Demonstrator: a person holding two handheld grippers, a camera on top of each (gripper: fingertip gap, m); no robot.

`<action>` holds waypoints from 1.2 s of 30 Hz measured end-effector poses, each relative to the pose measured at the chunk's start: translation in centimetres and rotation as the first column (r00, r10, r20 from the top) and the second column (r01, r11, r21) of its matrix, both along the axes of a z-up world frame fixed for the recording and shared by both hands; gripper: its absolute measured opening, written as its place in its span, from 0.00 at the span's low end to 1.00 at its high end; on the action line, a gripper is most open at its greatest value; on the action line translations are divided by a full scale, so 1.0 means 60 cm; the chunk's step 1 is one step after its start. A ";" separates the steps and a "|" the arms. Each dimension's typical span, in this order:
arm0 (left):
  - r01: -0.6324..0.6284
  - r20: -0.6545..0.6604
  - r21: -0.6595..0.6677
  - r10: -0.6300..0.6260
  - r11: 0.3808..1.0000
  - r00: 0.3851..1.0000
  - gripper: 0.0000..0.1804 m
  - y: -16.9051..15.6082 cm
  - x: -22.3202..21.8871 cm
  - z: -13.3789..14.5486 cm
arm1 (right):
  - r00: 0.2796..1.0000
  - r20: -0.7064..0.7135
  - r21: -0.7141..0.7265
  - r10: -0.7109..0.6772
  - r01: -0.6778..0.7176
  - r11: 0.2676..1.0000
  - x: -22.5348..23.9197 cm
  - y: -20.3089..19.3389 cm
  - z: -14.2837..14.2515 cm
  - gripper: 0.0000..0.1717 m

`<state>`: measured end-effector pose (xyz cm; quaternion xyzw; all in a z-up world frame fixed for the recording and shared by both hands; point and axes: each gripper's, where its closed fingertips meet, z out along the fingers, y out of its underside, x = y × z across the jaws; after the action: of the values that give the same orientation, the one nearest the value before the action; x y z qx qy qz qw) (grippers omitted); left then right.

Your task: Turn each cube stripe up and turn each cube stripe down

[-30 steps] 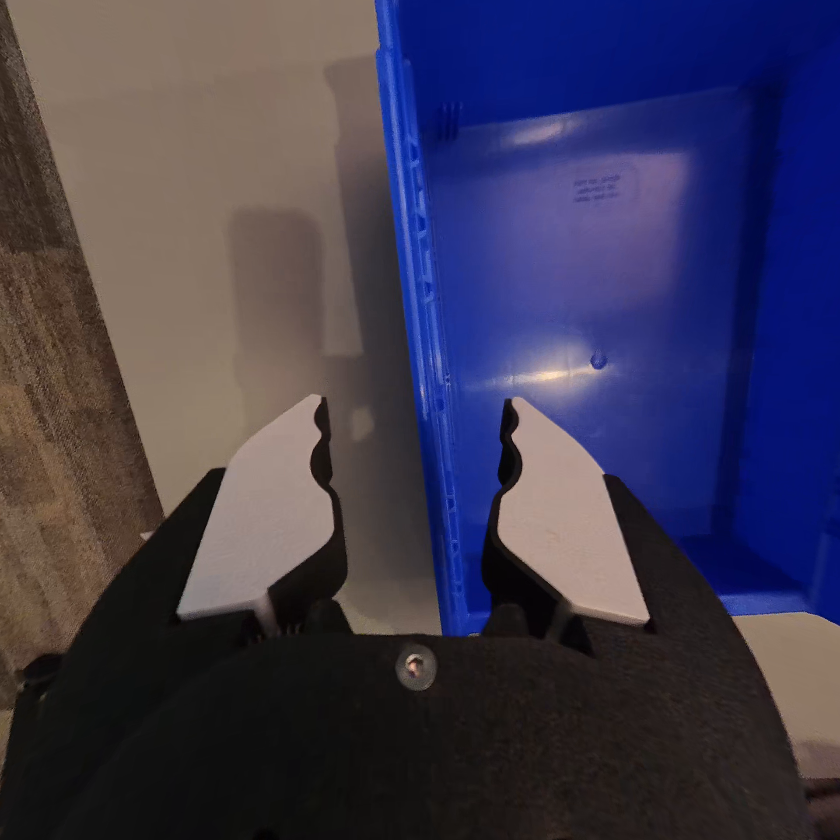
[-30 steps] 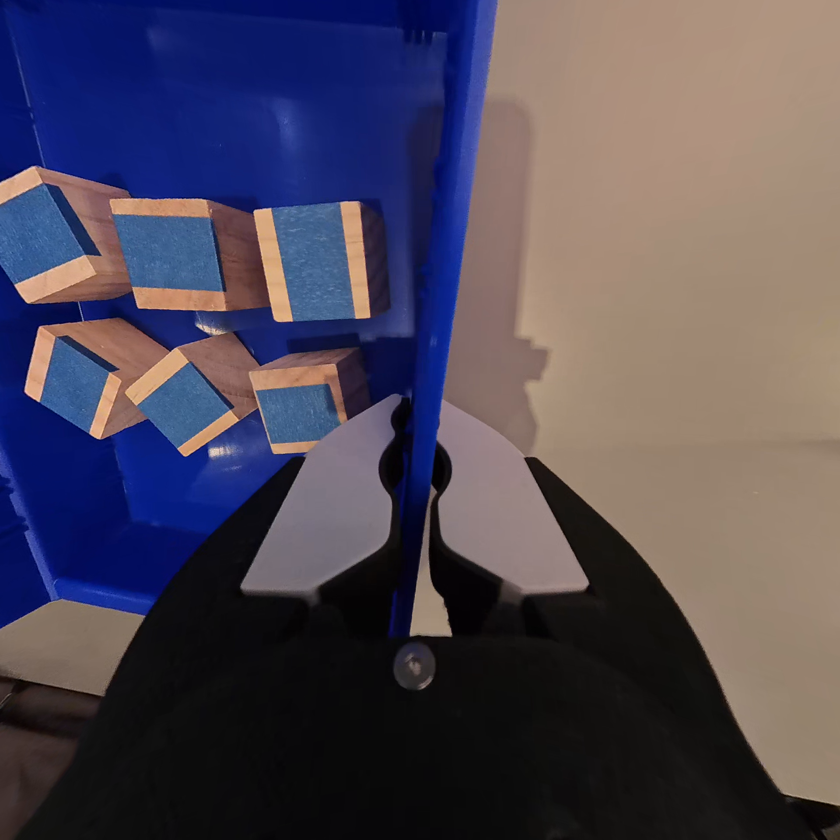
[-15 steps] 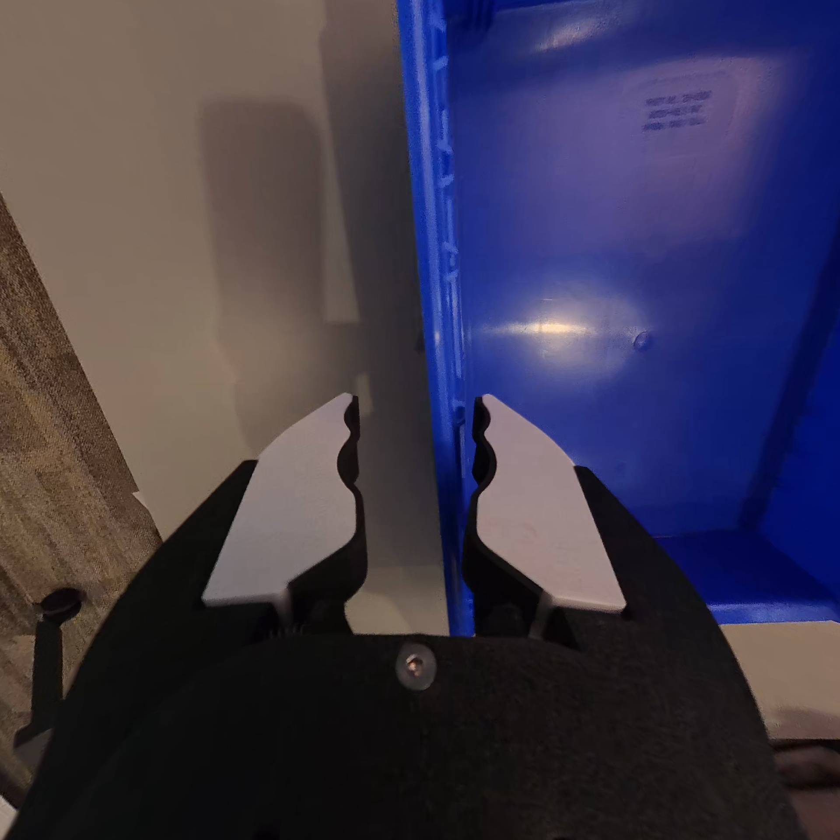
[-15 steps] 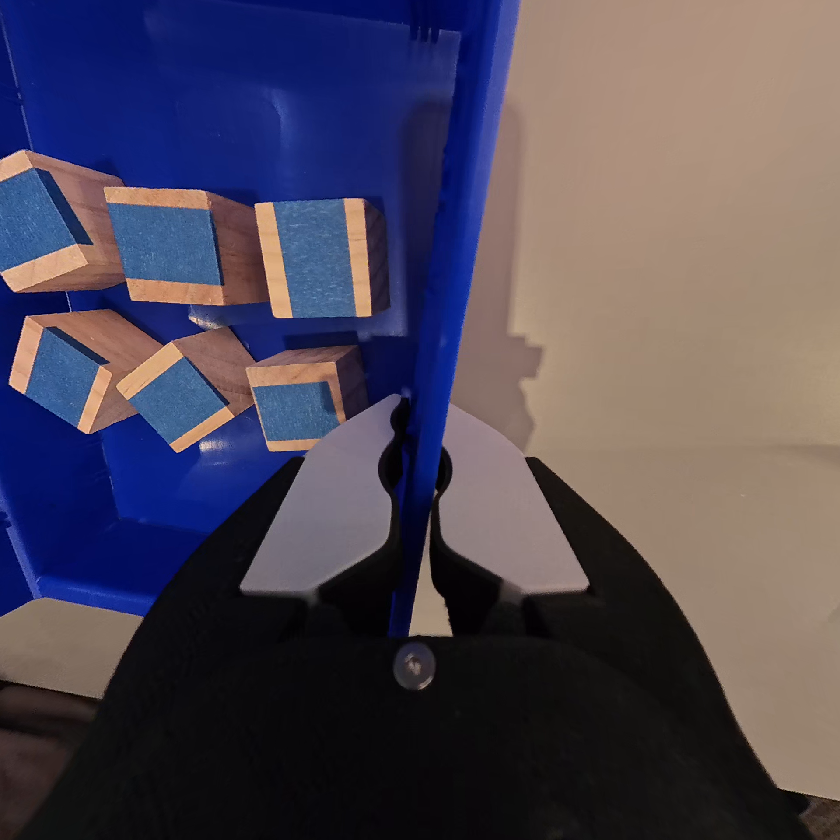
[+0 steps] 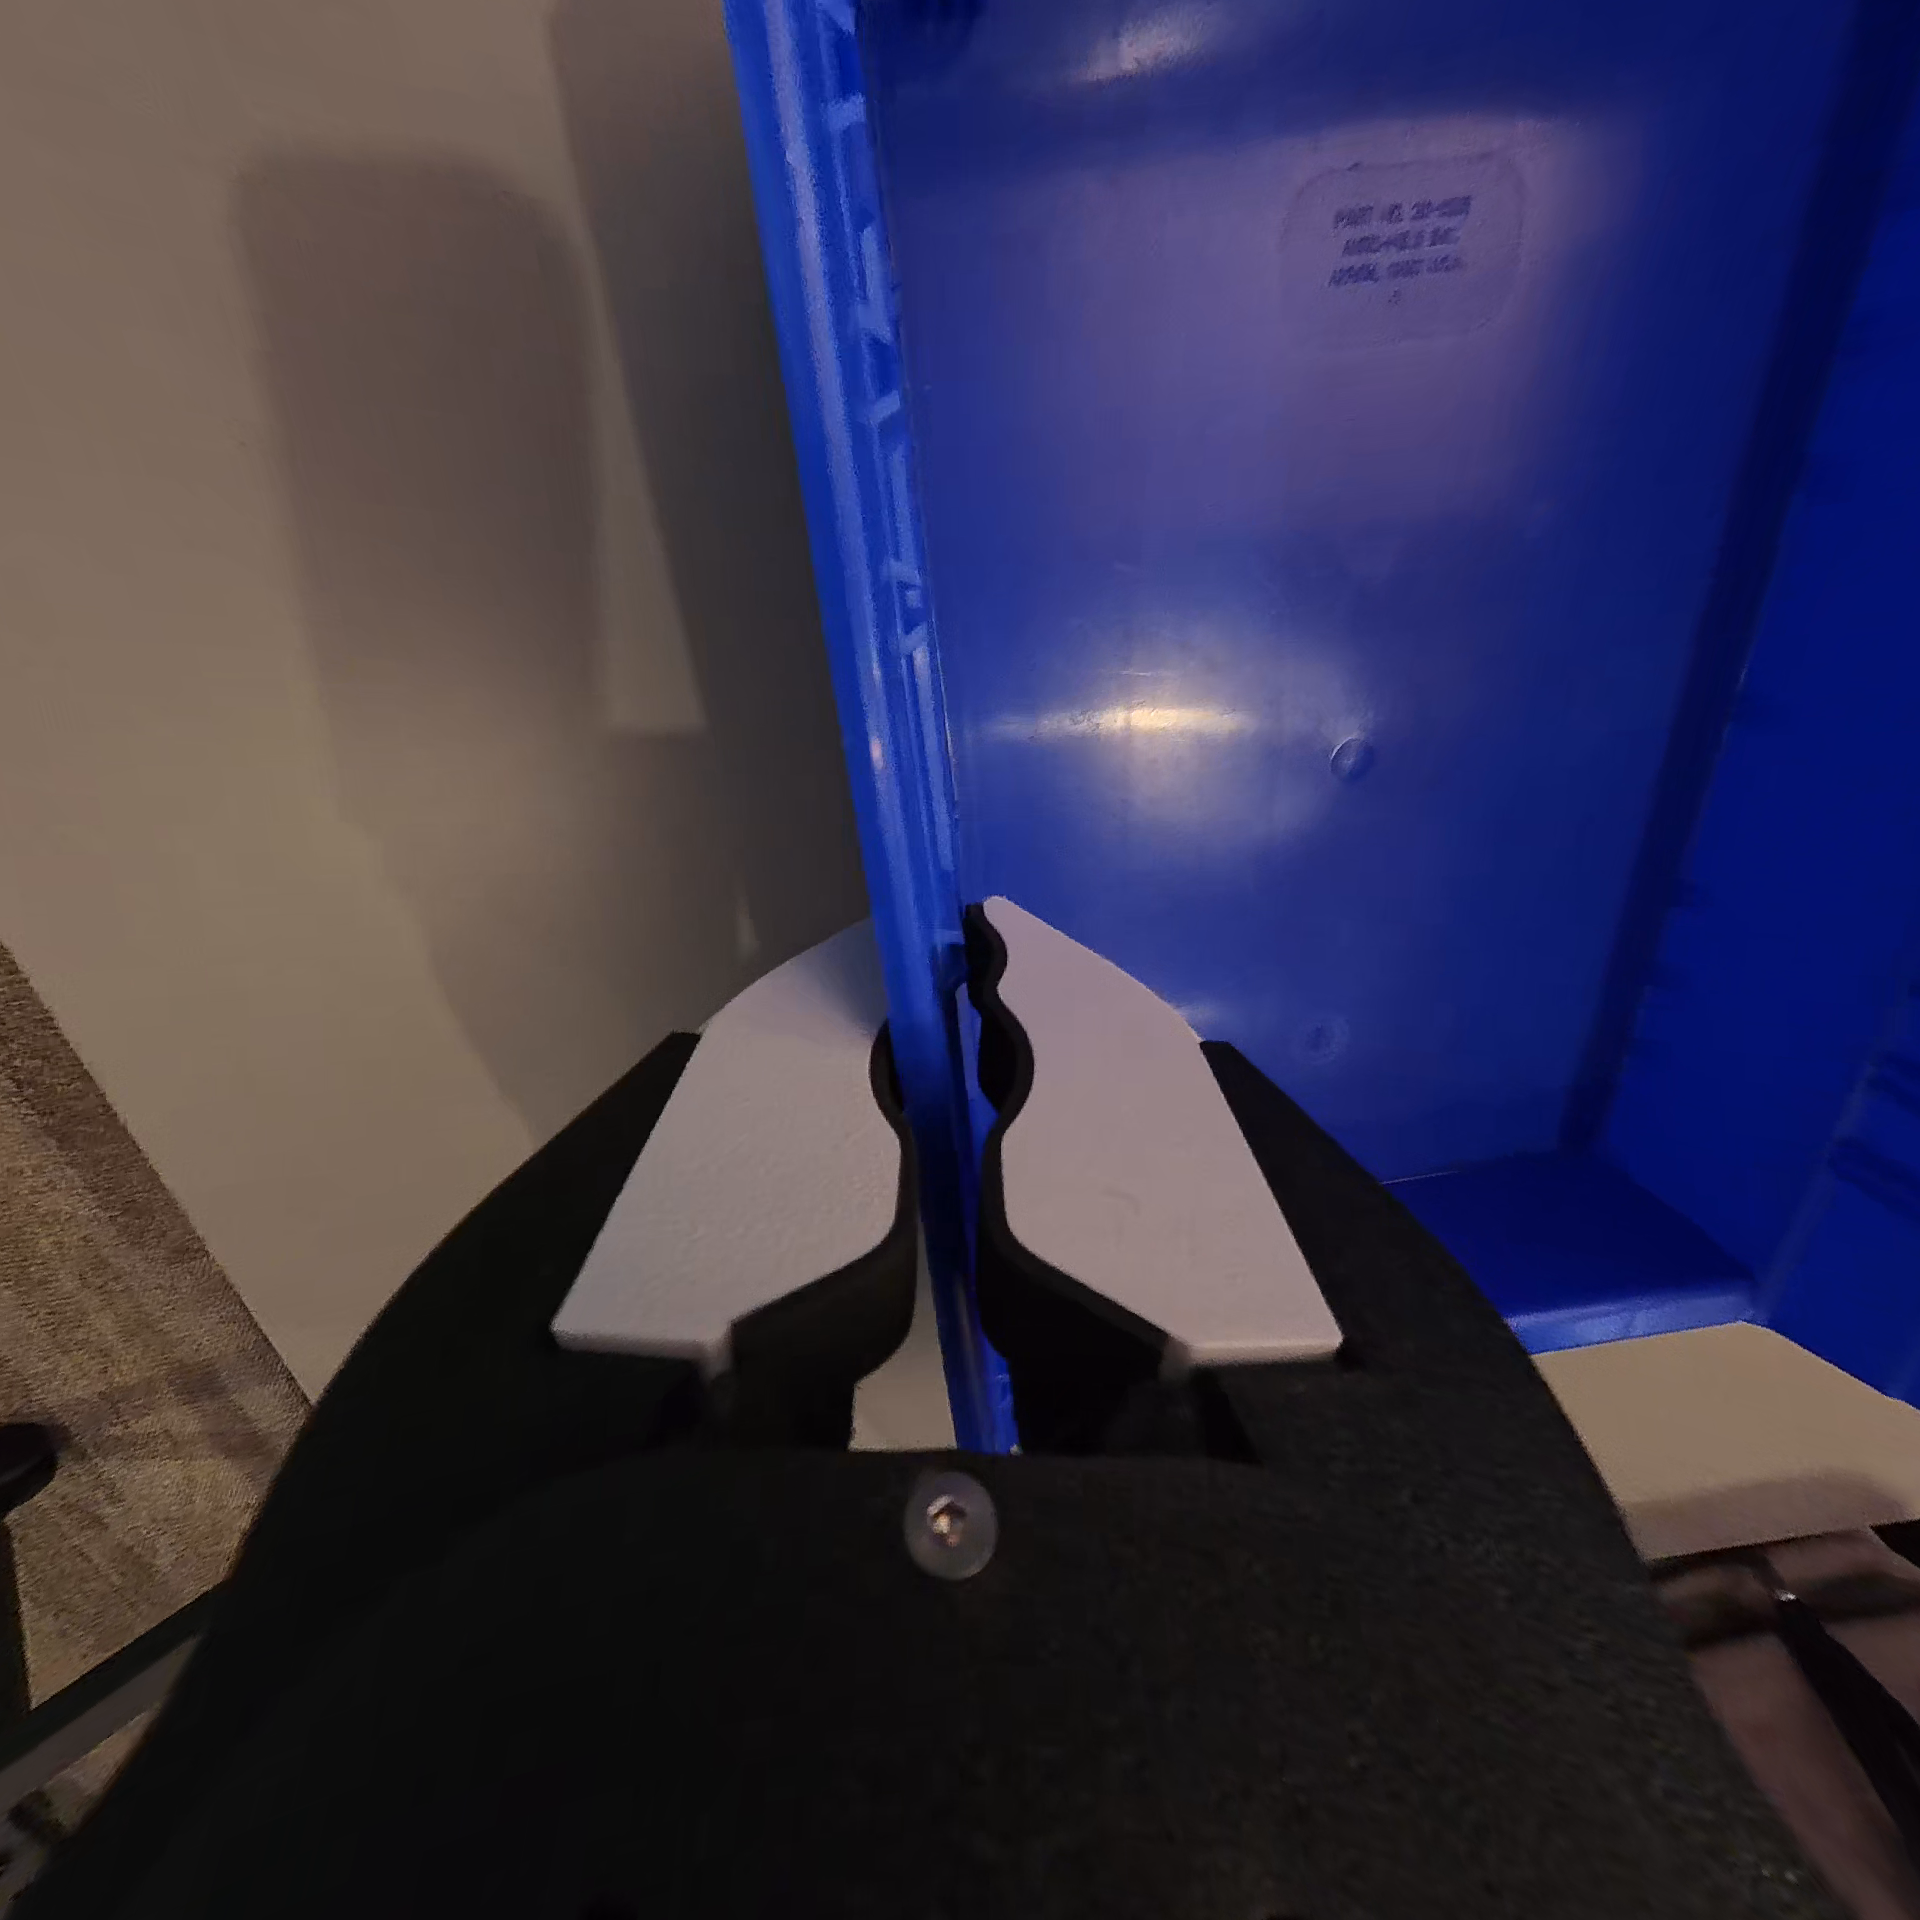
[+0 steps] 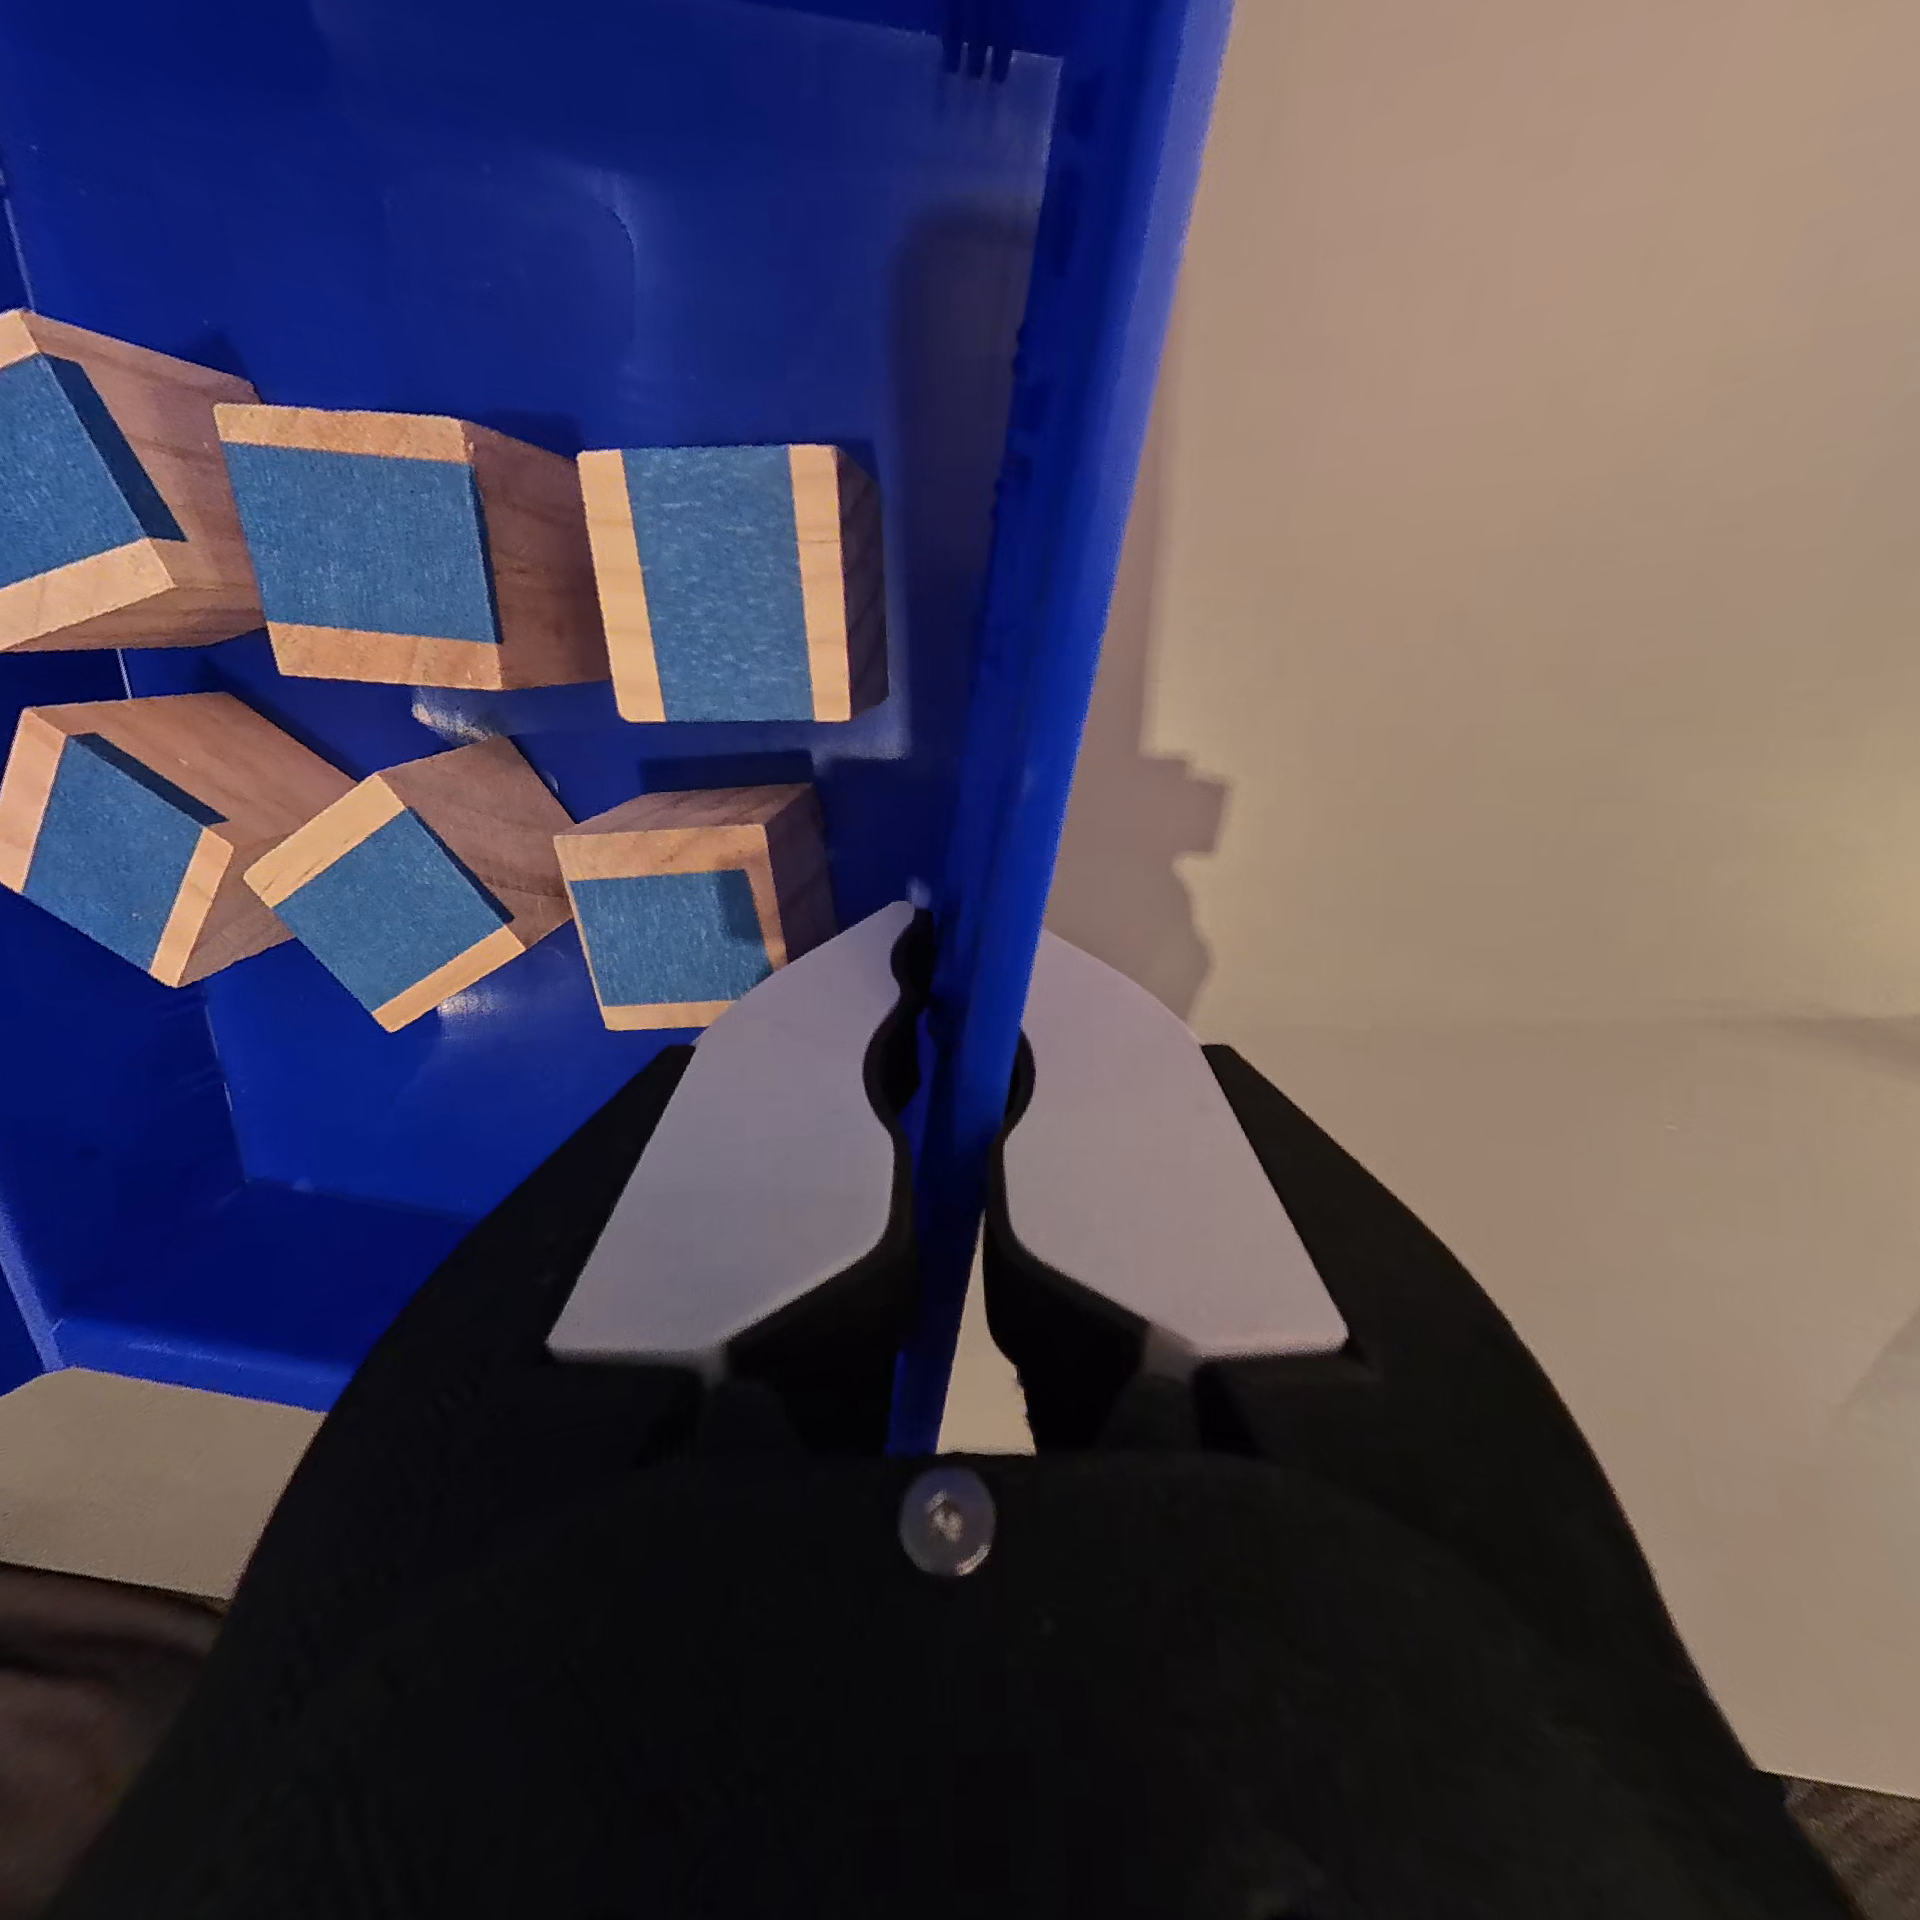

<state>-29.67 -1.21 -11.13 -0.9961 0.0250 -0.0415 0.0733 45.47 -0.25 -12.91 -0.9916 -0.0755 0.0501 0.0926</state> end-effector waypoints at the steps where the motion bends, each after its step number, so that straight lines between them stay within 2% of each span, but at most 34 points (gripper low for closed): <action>1: -0.004 -0.009 -0.007 0.003 1.000 1.000 0.03 0.000 0.002 0.000 | 1.000 0.001 -0.001 -0.002 0.002 1.000 0.000 0.000 0.000 0.05; 5: 0.036 -0.036 -0.048 -0.038 0.998 0.999 0.04 -0.004 0.035 0.000 | 1.000 -0.004 -0.005 -0.022 0.022 1.000 -0.001 -0.001 0.000 0.05; 14: 0.237 -0.071 -0.081 -0.243 0.968 0.967 0.07 -0.003 0.199 -0.003 | 1.000 -0.002 -0.077 -0.023 0.023 0.997 -0.056 -0.010 0.001 0.05; 18: 0.320 -0.103 -0.084 -0.328 0.944 0.939 0.09 -0.014 0.262 -0.004 | 0.999 0.001 -0.100 0.047 -0.047 0.994 -0.123 -0.009 0.002 0.05; 23: 0.383 -0.141 -0.091 -0.392 0.919 0.909 0.14 -0.027 0.306 -0.006 | 0.986 -0.005 -0.107 0.166 -0.166 0.980 -0.211 -0.012 0.003 0.06; 28: 0.423 -0.140 -0.092 -0.432 0.902 0.891 0.19 -0.032 0.322 -0.005 | 0.977 0.012 -0.095 0.212 -0.209 0.973 -0.242 -0.009 0.003 0.06; 32: 0.429 -0.157 0.003 -0.423 0.903 0.893 0.24 -0.018 0.323 0.027 | 0.979 -0.010 -0.078 0.202 -0.202 0.976 -0.243 -0.001 0.001 0.07; 36: 0.420 -0.198 0.221 -0.381 0.880 0.903 0.31 0.009 0.322 0.097 | 0.982 -0.007 -0.122 0.190 -0.190 0.974 -0.244 0.001 -0.016 0.08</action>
<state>-10.34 -0.65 -5.28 -0.9513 0.2416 0.0221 0.1902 30.85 -0.16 -13.87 -0.9837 -0.1671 0.0611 0.0265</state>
